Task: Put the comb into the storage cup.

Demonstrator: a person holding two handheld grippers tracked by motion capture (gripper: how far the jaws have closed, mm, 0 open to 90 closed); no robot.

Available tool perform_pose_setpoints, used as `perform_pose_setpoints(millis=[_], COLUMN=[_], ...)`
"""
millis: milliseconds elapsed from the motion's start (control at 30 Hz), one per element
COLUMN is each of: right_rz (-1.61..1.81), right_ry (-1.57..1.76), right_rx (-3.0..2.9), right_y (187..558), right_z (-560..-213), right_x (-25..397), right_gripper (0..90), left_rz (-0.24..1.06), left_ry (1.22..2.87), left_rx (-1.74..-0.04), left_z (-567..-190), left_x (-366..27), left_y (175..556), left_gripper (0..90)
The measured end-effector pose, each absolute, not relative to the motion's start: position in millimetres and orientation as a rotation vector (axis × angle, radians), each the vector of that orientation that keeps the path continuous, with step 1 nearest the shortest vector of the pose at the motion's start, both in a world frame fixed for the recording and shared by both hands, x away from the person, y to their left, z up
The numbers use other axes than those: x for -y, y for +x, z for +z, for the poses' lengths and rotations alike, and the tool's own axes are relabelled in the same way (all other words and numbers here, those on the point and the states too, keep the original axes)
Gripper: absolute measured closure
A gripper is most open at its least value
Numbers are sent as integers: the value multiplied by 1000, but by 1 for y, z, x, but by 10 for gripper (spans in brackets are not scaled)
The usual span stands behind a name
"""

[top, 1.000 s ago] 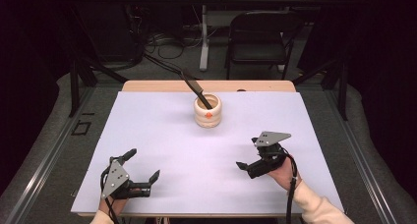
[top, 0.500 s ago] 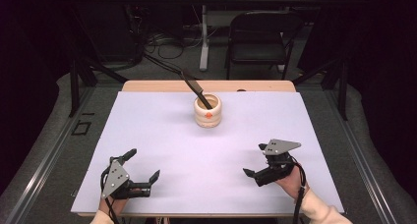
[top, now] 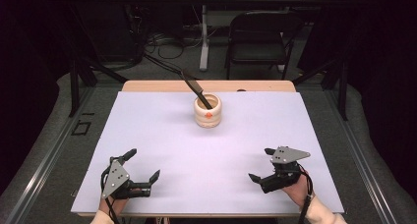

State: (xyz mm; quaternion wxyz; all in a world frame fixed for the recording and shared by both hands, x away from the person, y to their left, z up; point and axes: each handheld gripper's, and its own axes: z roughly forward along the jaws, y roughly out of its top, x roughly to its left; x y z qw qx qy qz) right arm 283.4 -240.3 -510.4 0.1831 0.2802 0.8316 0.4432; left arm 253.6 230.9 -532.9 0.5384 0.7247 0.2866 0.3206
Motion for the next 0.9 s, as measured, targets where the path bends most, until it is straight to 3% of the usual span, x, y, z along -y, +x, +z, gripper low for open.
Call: perform_pose_setpoints(millis=[900], right_rz=[1268], right_ry=[765], right_rx=[-2293], right_y=[266], right_z=[-511], right_x=[248], right_gripper=[0], left_rz=[759], left_ry=[1728], left_rx=[-685], left_z=[-533], left_x=[-230], left_y=[254], left_gripper=[1])
